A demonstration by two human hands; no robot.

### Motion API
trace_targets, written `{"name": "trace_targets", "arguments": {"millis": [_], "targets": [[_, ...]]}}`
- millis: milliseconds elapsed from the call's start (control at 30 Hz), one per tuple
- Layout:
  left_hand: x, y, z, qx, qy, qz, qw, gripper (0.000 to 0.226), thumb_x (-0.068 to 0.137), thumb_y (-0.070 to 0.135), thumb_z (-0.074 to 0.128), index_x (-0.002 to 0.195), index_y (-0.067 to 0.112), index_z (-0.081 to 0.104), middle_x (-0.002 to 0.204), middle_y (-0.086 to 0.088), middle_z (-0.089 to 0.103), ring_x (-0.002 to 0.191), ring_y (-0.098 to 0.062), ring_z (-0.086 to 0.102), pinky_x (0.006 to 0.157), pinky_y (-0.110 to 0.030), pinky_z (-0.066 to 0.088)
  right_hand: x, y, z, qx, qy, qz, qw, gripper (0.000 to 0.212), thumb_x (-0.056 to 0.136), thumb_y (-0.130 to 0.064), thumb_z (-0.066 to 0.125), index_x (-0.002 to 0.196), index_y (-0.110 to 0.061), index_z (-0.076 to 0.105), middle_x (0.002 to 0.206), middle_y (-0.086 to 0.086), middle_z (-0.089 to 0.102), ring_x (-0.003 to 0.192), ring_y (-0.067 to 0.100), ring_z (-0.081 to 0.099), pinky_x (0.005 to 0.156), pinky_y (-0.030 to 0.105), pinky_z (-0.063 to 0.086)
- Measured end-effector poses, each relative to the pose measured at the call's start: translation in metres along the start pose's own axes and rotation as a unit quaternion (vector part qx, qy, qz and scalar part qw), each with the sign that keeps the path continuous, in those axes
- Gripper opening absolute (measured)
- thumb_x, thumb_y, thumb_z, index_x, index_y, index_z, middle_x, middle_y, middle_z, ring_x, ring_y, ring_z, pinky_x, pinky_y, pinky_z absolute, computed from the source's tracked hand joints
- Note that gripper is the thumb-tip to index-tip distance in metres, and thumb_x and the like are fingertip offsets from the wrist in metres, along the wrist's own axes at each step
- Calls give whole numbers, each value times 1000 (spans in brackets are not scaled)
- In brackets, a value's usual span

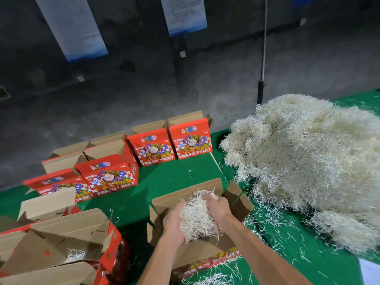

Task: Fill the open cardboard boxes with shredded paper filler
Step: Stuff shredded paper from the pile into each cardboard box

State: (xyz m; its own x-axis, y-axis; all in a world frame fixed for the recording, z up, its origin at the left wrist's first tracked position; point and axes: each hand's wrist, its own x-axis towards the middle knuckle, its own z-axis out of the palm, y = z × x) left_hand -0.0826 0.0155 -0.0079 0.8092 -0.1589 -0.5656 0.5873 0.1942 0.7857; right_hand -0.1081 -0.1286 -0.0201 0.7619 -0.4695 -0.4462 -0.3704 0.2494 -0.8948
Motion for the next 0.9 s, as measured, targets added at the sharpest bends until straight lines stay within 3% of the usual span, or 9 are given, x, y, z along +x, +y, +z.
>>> {"name": "trace_targets", "arguments": {"millis": [67, 133, 233, 400, 633, 667, 700, 800, 900], "targets": [[0, 2, 0, -9, -6, -4, 1000, 62, 81, 34, 78, 131, 6, 56, 117, -24, 68, 101, -45, 68, 94, -64, 50, 0, -7, 2, -9, 0, -4, 1000, 78, 89, -53, 66, 143, -2, 42, 65, -2, 58, 58, 10, 52, 91, 42, 52], [-1, 8, -4, -29, -3, 7, 1000, 50, 87, 28, 71, 128, 2, 58, 115, -25, 68, 98, -45, 69, 93, -65, 50, 4, -14, -3, -7, -21, -3, 1000, 60, 87, -55, 68, 121, -6, 57, 50, -6, 47, 44, 11, 40, 62, 34, 55], [4, 27, -34, -66, 19, 51, 996, 41, 96, 23, 57, 130, -1, 58, 121, -24, 65, 100, -41, 68, 92, -62, 51, 11, -28, -31, 11, 6, -3, 1000, 41, 88, -52, 67, 89, -12, 61, 39, -4, 42, 32, 10, 29, 35, 22, 28], [9, 24, -55, -31, 84, 18, 996, 56, 92, 41, 62, 138, 11, 51, 132, -17, 60, 113, -34, 61, 97, -54, 50, 12, -39, -46, -26, 12, -49, 998, 46, 83, -58, 64, 75, -15, 52, 47, -3, 48, 30, 8, 32, 40, 22, 36], [1, 28, -60, -116, -83, -7, 990, 73, 83, 65, 64, 137, 16, 53, 127, -16, 66, 116, -36, 63, 102, -56, 45, 5, -40, -46, -120, -23, -125, 985, 65, 80, -82, 41, 88, -21, 61, 52, -8, 52, 48, 3, 50, 57, 21, 43], [-1, 30, -61, -72, -73, 2, 995, 74, 83, 61, 67, 141, 19, 49, 135, -14, 61, 124, -34, 58, 107, -56, 41, 5, -40, -49, -136, -34, -136, 981, 62, 84, -79, 42, 94, -22, 64, 56, -6, 56, 79, 7, 68, 59, 22, 43], [-2, 30, -62, -5, -47, 10, 999, 75, 84, 56, 70, 145, 21, 44, 144, -11, 53, 133, -33, 49, 110, -56, 36, 7, -40, -52, -159, -50, -148, 975, 56, 89, -74, 44, 94, -22, 65, 55, -8, 54, 59, 4, 29, 55, 21, 43], [-3, 27, -55, 186, 31, 32, 981, 60, 88, 41, 73, 138, 20, 49, 147, -5, 46, 133, -30, 44, 103, -53, 43, 12, -37, -58, -302, -75, -174, 934, 24, 98, -46, 55, 102, -24, 66, 63, -4, 59, 35, 1, 40, 40, 19, 39], [4, 22, -46, 270, 80, 98, 954, 26, 91, 28, 71, 113, 20, 59, 131, -5, 59, 111, -22, 55, 102, -43, 47, 14, -35, -55, -406, -47, -179, 895, 20, 98, -26, 59, 109, -14, 69, 77, 0, 70, 49, 7, 60, 51, 22, 56]]}}
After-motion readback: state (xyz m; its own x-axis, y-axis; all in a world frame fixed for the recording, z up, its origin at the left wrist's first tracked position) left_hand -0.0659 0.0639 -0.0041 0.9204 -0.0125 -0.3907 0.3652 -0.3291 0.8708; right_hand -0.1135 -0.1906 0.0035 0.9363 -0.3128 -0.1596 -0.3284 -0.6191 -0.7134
